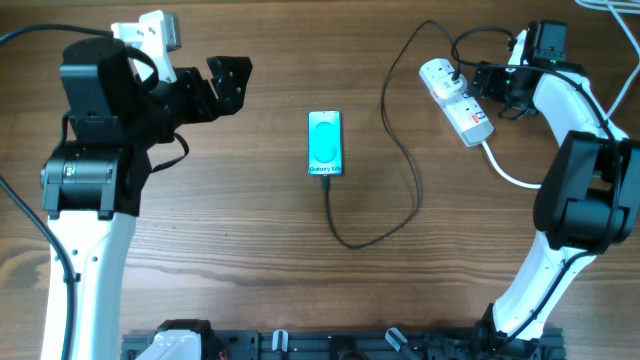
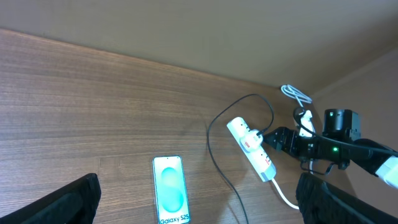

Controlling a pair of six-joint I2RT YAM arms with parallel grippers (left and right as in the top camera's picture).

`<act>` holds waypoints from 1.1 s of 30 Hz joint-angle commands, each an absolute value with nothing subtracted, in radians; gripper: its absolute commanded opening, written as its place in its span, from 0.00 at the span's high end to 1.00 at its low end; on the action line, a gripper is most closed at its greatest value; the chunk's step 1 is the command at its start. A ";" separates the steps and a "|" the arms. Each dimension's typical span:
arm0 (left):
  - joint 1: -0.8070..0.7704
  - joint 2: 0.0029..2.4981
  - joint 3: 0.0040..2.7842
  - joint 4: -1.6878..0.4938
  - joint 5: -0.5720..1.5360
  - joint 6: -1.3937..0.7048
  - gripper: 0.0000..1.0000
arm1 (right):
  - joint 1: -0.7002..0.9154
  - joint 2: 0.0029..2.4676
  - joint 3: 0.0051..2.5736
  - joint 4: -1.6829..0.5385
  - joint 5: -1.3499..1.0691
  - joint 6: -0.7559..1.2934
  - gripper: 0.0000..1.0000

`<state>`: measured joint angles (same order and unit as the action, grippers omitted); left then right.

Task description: Plug charger to phone and switch on socket

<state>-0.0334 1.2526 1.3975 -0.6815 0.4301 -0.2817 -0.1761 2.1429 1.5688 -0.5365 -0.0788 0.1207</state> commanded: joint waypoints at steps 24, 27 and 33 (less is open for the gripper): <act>-0.037 1.240 1.394 -0.679 0.417 -0.265 0.00 | -0.178 2.170 1.497 -0.516 -0.157 0.130 0.00; -0.037 1.240 1.394 -0.679 0.417 -0.265 0.00 | -0.178 2.170 1.497 -0.520 -0.147 0.131 0.00; -0.037 1.240 1.394 -0.679 0.417 -0.265 0.00 | -0.178 2.170 1.497 -0.520 -0.147 0.131 0.00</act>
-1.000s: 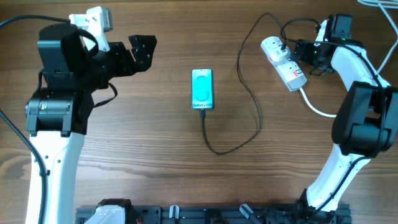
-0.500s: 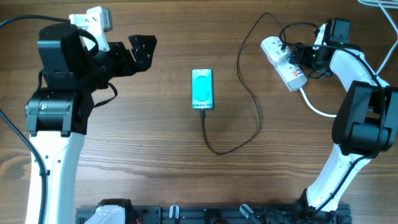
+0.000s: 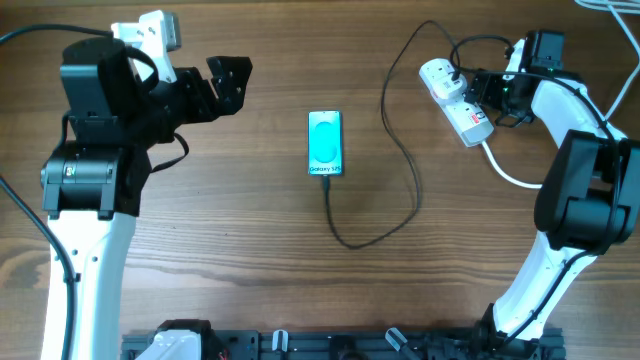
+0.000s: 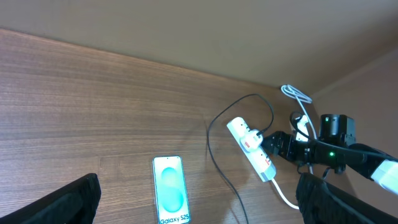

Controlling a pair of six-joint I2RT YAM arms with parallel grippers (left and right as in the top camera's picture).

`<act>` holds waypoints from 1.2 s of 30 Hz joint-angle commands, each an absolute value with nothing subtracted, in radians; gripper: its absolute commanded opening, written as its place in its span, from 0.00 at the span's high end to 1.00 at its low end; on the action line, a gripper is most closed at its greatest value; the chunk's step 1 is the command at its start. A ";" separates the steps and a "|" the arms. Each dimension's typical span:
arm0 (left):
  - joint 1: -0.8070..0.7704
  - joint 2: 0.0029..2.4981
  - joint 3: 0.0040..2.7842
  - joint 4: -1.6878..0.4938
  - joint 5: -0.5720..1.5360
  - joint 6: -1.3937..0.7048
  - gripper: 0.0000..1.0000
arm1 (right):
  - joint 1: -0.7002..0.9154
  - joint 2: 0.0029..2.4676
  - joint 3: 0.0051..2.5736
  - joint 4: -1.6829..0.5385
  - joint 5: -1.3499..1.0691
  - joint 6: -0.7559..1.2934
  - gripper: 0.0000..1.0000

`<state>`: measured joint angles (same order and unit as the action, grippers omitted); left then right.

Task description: Plug charger to phone and switch on socket

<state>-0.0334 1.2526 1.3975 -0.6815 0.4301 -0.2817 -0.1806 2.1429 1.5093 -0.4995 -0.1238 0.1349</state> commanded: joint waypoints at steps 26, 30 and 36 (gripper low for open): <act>-0.037 1.240 1.394 -0.679 0.417 -0.265 0.00 | -0.179 1.881 1.505 -0.633 0.040 0.187 0.00; -0.037 1.240 1.394 -0.679 0.417 -0.265 0.00 | -0.177 1.709 1.505 -0.693 0.045 0.201 0.00; -0.037 1.240 1.394 -0.679 0.417 -0.265 0.00 | -0.165 1.483 1.475 -0.825 0.044 0.267 0.00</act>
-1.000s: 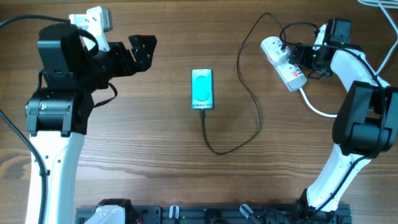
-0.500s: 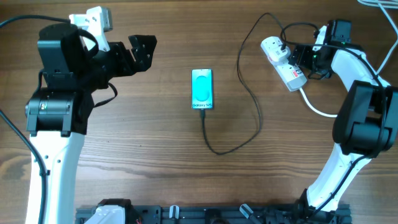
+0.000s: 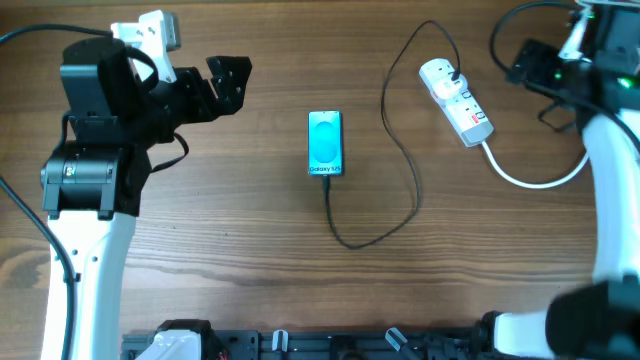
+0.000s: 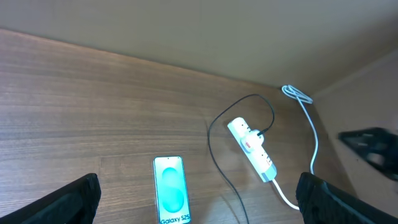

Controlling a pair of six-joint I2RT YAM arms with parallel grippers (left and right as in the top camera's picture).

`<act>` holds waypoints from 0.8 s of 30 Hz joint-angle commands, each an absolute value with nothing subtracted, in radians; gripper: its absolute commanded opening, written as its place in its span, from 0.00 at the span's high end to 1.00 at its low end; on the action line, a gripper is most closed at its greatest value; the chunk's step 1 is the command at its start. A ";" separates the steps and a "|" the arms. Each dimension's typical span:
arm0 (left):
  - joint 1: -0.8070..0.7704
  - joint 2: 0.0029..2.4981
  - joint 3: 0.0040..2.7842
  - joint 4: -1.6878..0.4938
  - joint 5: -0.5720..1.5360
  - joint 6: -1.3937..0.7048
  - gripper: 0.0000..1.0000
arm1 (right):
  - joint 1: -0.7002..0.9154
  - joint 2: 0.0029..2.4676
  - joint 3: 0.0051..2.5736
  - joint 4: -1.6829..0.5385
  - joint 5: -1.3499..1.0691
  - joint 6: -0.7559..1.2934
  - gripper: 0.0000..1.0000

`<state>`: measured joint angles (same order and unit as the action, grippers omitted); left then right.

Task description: Plug charger to phone and switch on socket

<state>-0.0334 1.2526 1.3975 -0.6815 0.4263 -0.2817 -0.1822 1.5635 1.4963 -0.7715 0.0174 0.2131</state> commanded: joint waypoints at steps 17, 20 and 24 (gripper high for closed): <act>-0.037 1.240 1.394 -0.679 0.417 -0.265 0.00 | 0.071 0.941 1.182 -1.056 0.052 0.330 0.00; -0.037 1.240 1.394 -0.679 0.417 -0.265 0.00 | 0.071 0.939 1.182 -1.063 0.052 0.330 0.00; -0.037 1.240 1.394 -0.679 0.417 -0.265 0.00 | 0.071 0.954 1.182 -1.079 0.056 0.286 0.00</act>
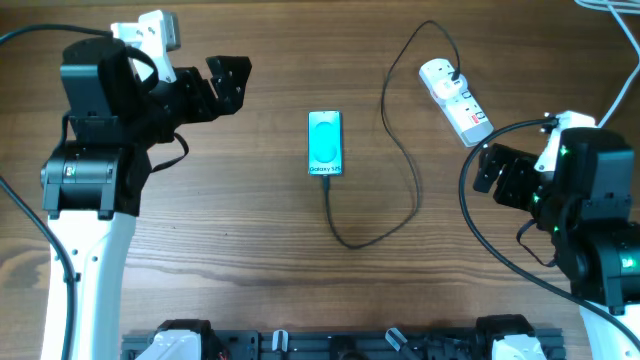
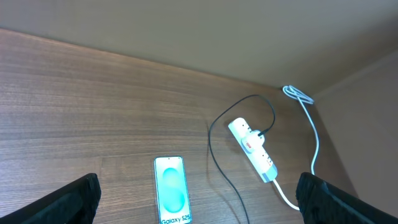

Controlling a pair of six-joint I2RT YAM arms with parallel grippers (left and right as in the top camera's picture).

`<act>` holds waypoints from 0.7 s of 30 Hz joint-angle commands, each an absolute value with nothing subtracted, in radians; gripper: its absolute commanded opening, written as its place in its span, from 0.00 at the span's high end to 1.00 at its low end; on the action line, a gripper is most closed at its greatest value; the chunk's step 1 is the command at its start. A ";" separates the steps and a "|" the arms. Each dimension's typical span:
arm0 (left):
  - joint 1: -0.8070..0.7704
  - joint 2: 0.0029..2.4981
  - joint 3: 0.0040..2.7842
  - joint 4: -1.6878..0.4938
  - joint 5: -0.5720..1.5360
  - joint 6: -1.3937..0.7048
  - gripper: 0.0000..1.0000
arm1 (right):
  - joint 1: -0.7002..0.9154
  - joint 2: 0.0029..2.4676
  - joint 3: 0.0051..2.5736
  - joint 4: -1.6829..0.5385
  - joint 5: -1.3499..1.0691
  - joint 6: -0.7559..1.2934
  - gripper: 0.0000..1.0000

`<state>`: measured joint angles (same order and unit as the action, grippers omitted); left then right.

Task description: Plug charger to phone and switch on socket

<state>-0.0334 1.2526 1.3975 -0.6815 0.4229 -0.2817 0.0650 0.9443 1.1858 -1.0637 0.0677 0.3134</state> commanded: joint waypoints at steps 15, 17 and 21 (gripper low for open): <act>-0.037 1.240 1.394 -0.679 0.417 -0.265 0.00 | 0.066 0.968 1.155 -0.960 -0.005 0.077 0.00; -0.037 1.240 1.394 -0.679 0.417 -0.265 0.00 | 0.057 0.897 1.095 -0.877 -0.056 -0.011 0.00; -0.037 1.240 1.394 -0.679 0.417 -0.265 0.00 | 0.028 0.715 0.900 -0.719 -0.085 -0.034 0.00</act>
<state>-0.0334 1.2526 1.3979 -0.6815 0.4221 -0.2817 0.0498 0.8539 1.0332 -0.7952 -0.0269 0.0498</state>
